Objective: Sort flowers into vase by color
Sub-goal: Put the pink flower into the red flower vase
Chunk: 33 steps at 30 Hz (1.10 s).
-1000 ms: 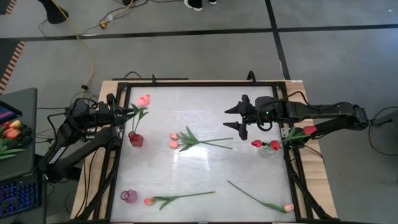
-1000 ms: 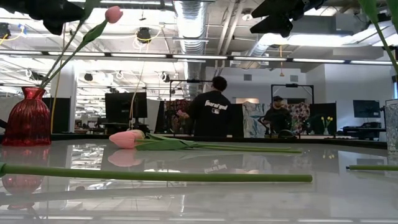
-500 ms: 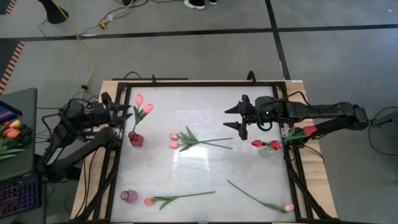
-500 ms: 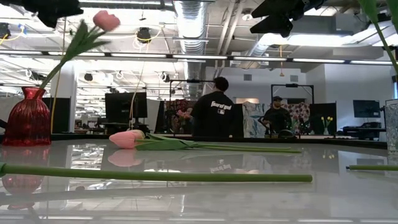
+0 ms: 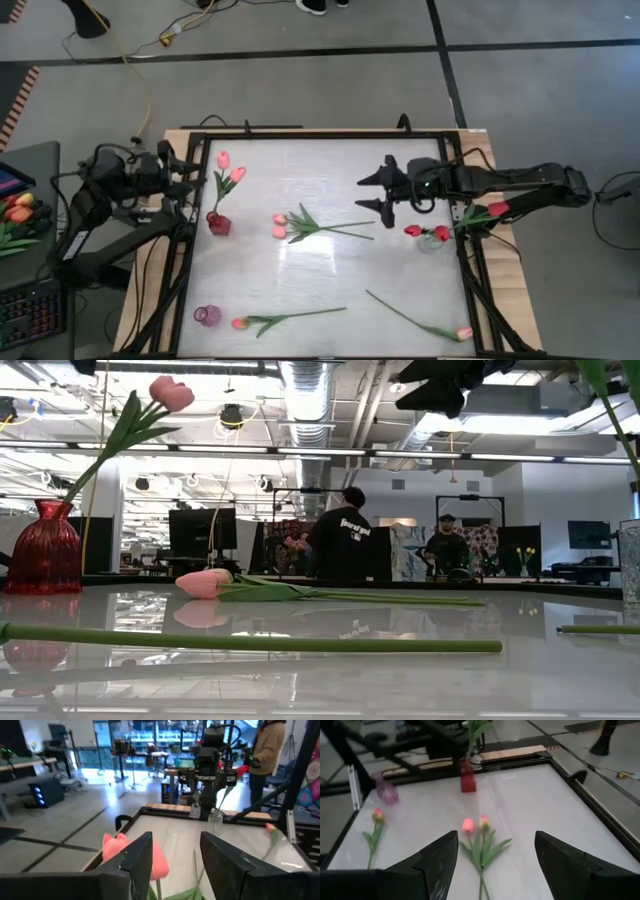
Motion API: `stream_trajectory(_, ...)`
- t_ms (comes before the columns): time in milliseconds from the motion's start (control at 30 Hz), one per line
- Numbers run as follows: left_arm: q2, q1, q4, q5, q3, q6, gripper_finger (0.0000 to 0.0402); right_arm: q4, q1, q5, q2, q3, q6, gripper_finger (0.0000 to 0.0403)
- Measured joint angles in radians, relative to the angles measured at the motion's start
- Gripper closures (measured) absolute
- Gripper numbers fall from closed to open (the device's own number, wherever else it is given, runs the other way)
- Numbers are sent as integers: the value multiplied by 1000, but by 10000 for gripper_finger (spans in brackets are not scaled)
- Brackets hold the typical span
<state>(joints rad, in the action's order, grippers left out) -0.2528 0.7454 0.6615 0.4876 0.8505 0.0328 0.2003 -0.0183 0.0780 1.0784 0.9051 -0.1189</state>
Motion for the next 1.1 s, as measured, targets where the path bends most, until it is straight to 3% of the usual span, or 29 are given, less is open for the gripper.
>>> stream_trajectory(200, -165, 0, 9, 37, 101, 48, 248, -6, 21, -1, 109, 54, 40, 113)
stream_trajectory(533, -341, 0, 7, -15, 275, 78, 248, 192, -78, -13, 237, 272, 83, 113)
stream_trajectory(733, -378, 0, 16, -132, 282, 98, 248, 208, -208, -197, 230, 329, 76, 113)
stream_trajectory(1100, -444, 1, 79, -294, 282, 121, 248, 245, -362, -366, 271, 335, 130, 113)
